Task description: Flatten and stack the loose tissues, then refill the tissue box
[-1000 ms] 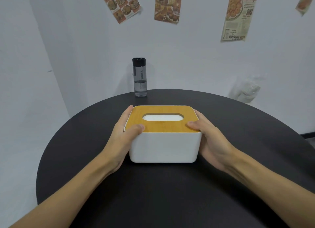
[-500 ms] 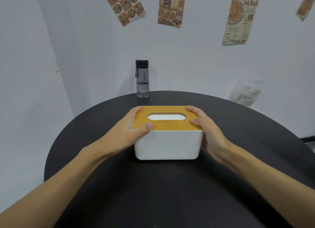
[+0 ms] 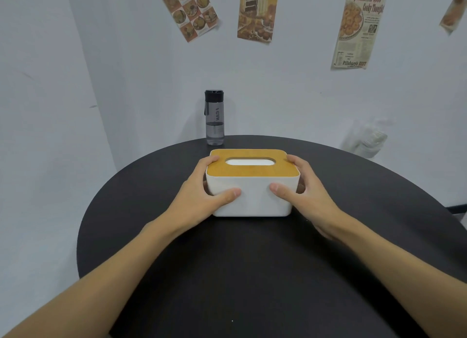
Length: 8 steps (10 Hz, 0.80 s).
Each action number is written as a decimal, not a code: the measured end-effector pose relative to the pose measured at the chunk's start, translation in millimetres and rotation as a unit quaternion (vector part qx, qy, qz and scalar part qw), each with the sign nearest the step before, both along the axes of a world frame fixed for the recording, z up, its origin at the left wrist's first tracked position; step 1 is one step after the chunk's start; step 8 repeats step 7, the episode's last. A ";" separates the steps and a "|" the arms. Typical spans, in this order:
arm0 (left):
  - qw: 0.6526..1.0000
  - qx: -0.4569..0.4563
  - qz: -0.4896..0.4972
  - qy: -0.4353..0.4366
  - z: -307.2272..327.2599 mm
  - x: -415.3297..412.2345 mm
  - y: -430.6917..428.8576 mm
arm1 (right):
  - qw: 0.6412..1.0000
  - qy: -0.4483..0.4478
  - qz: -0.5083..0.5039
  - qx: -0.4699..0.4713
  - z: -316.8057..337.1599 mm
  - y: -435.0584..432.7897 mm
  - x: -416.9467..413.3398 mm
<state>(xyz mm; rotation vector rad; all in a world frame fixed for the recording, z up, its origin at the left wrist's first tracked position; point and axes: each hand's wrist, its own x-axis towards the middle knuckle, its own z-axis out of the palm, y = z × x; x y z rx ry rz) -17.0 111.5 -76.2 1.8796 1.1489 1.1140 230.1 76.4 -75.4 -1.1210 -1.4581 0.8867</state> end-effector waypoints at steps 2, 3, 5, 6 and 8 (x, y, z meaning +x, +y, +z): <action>1.000 0.013 0.017 -0.023 -8.0 10.6 13.4 | 1.000 0.018 -0.015 0.016 -6.7 14.2 -0.9; 0.999 0.007 0.014 -0.031 -9.6 12.2 20.1 | 0.999 0.026 -0.012 0.017 -7.2 22.4 -1.3; 1.000 0.006 0.002 -0.023 -8.4 12.8 38.6 | 1.000 0.012 -0.014 0.012 -7.6 40.5 2.9; 1.000 0.001 -0.011 -0.011 -13.3 10.3 50.1 | 1.000 -0.014 -0.015 -0.008 -7.0 47.5 5.1; 0.999 -0.009 -0.045 -0.022 -3.9 -1.4 64.4 | 0.989 -0.116 -0.080 0.050 12.3 51.9 7.5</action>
